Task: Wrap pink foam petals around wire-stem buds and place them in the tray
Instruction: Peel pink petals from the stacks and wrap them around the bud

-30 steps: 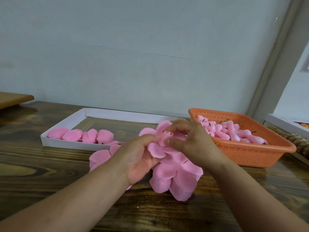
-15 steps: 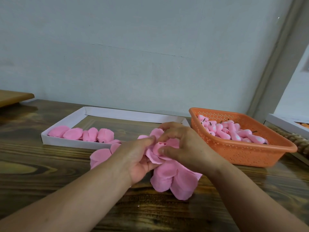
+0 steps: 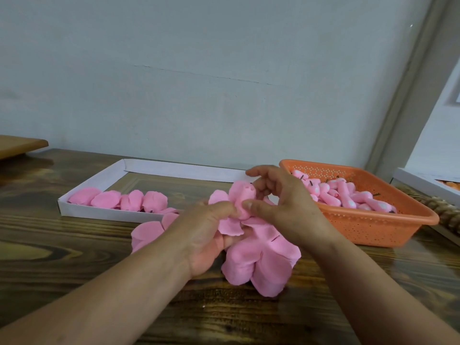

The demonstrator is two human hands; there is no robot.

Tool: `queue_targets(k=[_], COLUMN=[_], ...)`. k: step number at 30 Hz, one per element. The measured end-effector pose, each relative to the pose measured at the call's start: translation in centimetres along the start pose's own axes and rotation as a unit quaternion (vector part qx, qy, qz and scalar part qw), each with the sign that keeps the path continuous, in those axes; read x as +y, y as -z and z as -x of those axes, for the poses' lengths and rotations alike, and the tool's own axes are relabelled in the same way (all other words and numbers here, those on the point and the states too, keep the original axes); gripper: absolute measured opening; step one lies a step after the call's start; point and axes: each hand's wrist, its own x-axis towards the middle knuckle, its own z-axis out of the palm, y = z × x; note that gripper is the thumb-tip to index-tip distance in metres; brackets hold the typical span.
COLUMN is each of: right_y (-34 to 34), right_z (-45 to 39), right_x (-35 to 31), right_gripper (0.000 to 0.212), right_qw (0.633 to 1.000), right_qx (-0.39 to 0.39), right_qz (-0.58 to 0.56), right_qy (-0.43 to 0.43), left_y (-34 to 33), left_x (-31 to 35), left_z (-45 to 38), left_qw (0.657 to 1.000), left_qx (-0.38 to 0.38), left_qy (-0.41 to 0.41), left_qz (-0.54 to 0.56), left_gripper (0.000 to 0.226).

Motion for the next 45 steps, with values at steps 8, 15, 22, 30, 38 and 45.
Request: queue_targets(k=[8, 15, 22, 30, 38, 45], right_y=[0.1, 0.9, 0.9, 0.6, -1.0, -1.5], right_z=[-0.1, -0.3, -0.3, 0.0, 0.1, 0.4], right_x=[0.7, 1.1, 1.7, 1.1, 0.9, 0.6], right_gripper=[0.022, 0.018, 0.039, 0.017, 0.017, 0.023], right_qw=[0.999, 0.992, 0.984, 0.994, 0.996, 0.997], right_qx=[0.007, -0.048, -0.077, -0.056, 0.018, -0.012], right_qz=[-0.044, -0.116, -0.147, -0.091, -0.067, -0.044], right_qy=[-0.006, -0.024, -0.058, -0.022, -0.056, -0.055], left_y=[-0.4, -0.1, 0.0, 0.1, -0.1, -0.5], left_x=[-0.2, 0.2, 0.4, 0.3, 0.0, 0.5], left_z=[0.3, 0.2, 0.1, 0.0, 0.1, 0.7], left_qw=[0.995, 0.998, 0.999, 0.998, 0.997, 0.984], left_qx=[0.044, 0.024, 0.013, 0.037, 0.081, 0.176], left_qy=[-0.051, -0.021, 0.044, 0.042, 0.008, 0.007], left_qz=[-0.075, -0.060, -0.001, 0.018, -0.016, 0.023], left_gripper=[0.040, 0.023, 0.049, 0.034, 0.024, 0.014])
